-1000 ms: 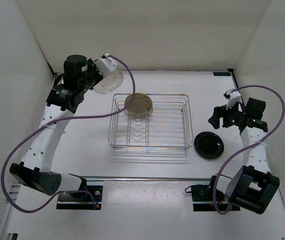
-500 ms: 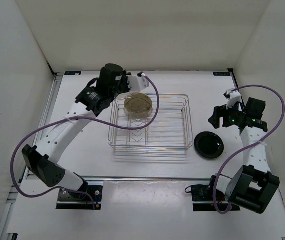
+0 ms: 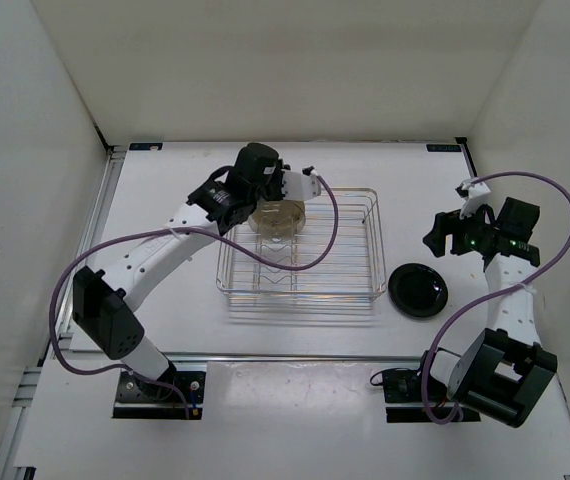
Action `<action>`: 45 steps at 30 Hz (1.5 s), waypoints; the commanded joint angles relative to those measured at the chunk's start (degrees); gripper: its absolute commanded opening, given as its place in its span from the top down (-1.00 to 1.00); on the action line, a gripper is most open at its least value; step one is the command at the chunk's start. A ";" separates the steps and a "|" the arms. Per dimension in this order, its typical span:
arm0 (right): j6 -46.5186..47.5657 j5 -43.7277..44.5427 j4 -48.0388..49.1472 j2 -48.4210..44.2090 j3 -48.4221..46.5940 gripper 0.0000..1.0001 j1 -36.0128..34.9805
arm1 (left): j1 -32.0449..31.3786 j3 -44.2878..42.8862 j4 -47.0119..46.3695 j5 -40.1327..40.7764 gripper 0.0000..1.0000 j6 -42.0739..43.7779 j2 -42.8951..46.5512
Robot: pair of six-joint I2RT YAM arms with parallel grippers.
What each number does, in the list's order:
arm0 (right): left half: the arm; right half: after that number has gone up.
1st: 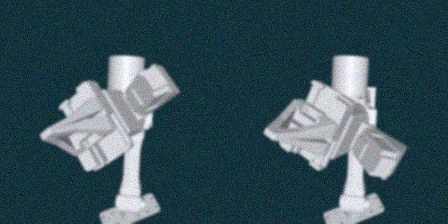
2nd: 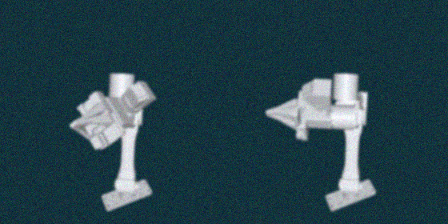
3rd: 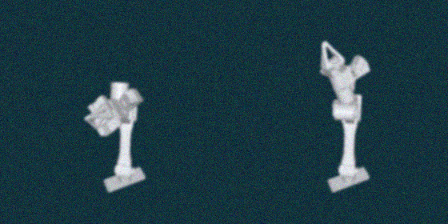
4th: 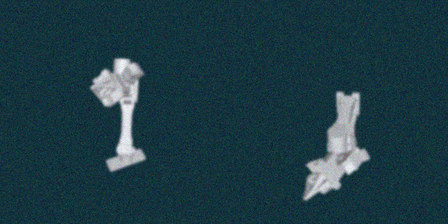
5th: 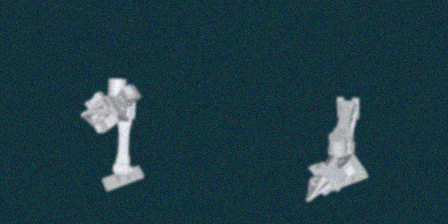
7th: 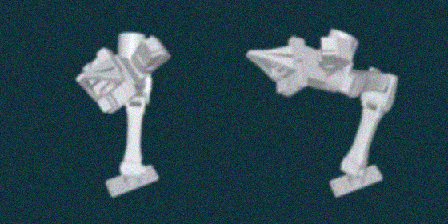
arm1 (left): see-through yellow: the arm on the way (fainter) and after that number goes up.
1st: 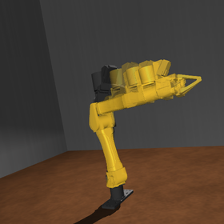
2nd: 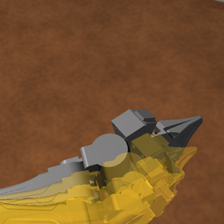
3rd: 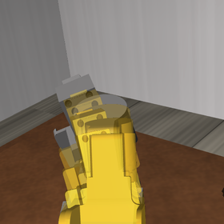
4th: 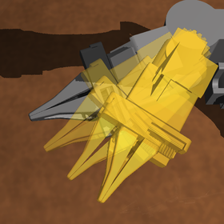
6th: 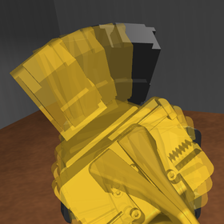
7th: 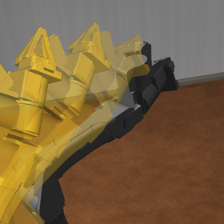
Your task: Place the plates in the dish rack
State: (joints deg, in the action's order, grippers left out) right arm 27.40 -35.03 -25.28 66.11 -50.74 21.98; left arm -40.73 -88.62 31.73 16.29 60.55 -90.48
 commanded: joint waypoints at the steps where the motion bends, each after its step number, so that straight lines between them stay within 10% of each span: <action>1: -0.15 -2.42 1.72 -0.45 0.12 -0.66 0.79 | -1.11 1.60 -2.72 0.32 0.79 0.53 1.18; 45: -1.21 -5.14 1.20 -1.15 -0.86 -0.66 2.90 | -8.92 19.44 -9.23 1.37 0.79 -0.61 3.38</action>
State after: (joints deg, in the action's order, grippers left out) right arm 26.06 -38.33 -25.15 66.67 -50.74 24.23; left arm -48.62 -70.04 23.27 18.63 61.45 -88.58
